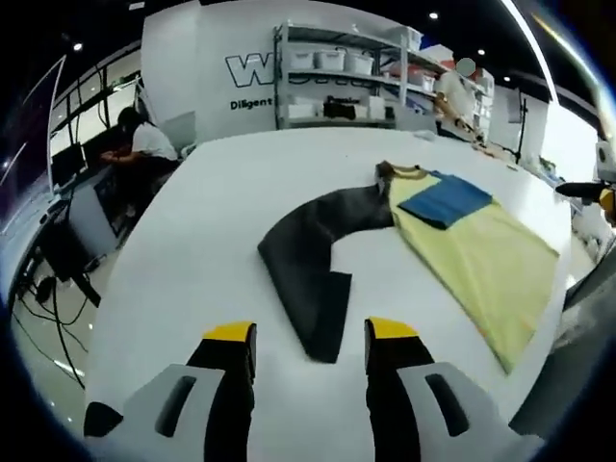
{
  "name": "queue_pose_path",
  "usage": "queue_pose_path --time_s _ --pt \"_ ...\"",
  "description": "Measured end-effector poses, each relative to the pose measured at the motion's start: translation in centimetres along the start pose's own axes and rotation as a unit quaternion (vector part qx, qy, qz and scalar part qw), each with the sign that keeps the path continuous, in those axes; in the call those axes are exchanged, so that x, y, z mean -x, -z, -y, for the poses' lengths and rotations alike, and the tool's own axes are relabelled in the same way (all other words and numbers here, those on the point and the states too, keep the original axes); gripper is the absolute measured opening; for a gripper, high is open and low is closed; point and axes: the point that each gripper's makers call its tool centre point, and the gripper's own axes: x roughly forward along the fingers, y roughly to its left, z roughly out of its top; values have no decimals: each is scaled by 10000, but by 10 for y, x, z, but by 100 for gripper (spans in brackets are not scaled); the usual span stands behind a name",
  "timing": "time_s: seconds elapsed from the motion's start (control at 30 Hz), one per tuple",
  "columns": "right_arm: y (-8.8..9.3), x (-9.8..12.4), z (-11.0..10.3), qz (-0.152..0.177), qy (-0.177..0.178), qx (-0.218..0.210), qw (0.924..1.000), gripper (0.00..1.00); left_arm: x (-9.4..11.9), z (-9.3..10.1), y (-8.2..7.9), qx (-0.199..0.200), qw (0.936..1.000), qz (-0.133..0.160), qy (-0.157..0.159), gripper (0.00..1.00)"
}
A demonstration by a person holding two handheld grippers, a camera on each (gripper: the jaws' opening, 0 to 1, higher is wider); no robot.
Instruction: Fold the garment on the visible template until the final outline fits inside the template.
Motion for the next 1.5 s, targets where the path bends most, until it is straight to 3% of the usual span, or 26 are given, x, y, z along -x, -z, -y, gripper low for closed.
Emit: queue_pose_path --time_s 0.17,0.27,0.67,0.97,1.13,1.3,1.5 --pt "2 0 3 -36 94 -33 9999 99 -6 -1 8 161 9998 -104 5 31" --pt "2 0 4 -35 147 -21 9999 98 -11 -1 14 5 9997 -235 -21 25" --pt "4 -1 5 -142 246 34 9996 98 -21 -5 17 -82 9993 -341 -89 0" --pt "2 0 6 -105 319 22 9994 97 -5 -1 14 -71 9995 -295 -63 0" --pt "2 -1 4 -113 319 51 9994 97 10 -5 1 -127 9997 -166 -111 0" --pt "3 -2 4 -129 349 76 9993 96 27 -9 -22 -318 9994 41 -118 0" --pt "0 -3 2 -84 339 109 9993 97 35 -18 -41 -654 9977 -13 -168 0"
